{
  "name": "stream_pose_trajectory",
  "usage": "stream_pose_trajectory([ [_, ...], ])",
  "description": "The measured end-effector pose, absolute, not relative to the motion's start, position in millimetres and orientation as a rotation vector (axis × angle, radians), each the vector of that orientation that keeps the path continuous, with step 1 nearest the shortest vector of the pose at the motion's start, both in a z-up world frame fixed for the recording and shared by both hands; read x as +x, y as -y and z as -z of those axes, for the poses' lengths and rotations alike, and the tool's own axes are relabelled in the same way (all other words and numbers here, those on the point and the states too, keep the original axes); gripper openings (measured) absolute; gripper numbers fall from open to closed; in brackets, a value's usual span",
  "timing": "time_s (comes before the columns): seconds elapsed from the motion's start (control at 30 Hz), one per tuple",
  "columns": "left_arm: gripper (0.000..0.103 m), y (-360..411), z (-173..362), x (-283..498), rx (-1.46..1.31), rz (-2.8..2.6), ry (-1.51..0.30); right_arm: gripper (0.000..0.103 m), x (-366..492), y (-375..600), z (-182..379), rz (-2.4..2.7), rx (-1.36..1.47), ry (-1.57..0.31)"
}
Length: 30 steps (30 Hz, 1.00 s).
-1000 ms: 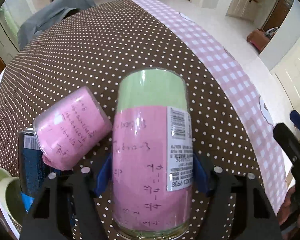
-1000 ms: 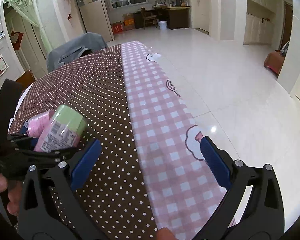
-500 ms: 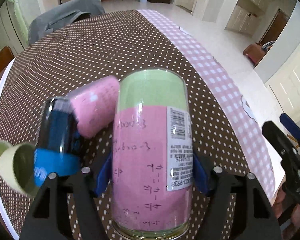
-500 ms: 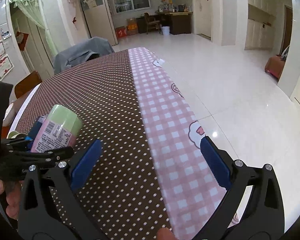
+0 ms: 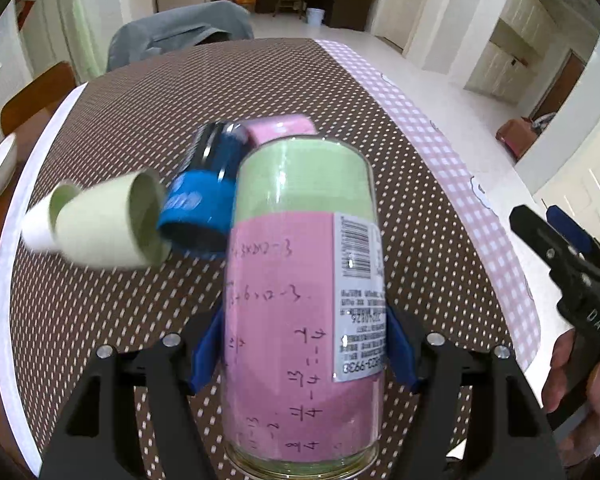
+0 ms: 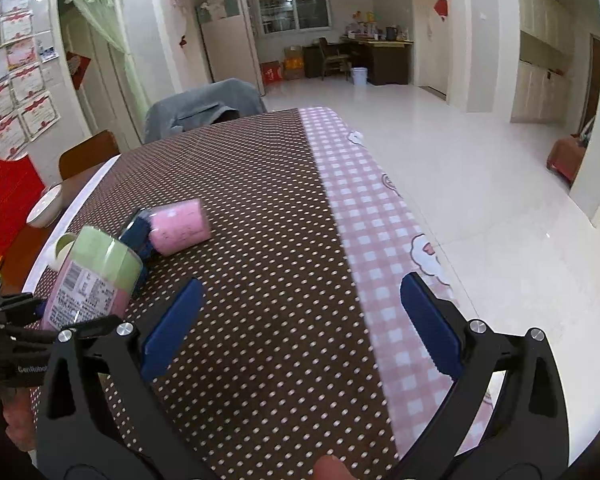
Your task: Flip cup upside down
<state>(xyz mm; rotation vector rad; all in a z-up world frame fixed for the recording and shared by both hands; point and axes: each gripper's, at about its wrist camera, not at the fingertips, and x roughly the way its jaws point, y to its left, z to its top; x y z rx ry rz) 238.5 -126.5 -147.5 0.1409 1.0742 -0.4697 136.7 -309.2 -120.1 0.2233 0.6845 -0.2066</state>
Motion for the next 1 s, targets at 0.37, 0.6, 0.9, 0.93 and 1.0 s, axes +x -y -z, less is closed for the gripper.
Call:
stream_pose_trajectory([
  [0.37,0.068,89.8,165.3,203.1,0.066,0.402,-1.090,0.097,113.8,278.0,118.9,0.149,0.190,-0.685],
  [0.6,0.068,91.2,179.3,188.9,0.057,0.390,-1.106,0.097,102.7,275.4,120.6,0.142,0.200,-0.681],
  [0.9,0.069,96.0,201.0,187.9,0.075,0.321,-1.147,0.097,102.2,271.9,123.7,0.116,0.220,-0.686],
  [0.93,0.069,96.9,203.0,185.8,0.079,0.309,-1.147,0.097,102.0,271.4,124.5,0.112,0.222,-0.688],
  [1.0,0.079,96.5,198.9,179.5,0.103,0.284,-1.089,0.097,101.7,269.8,124.4,0.105,0.226,-0.687],
])
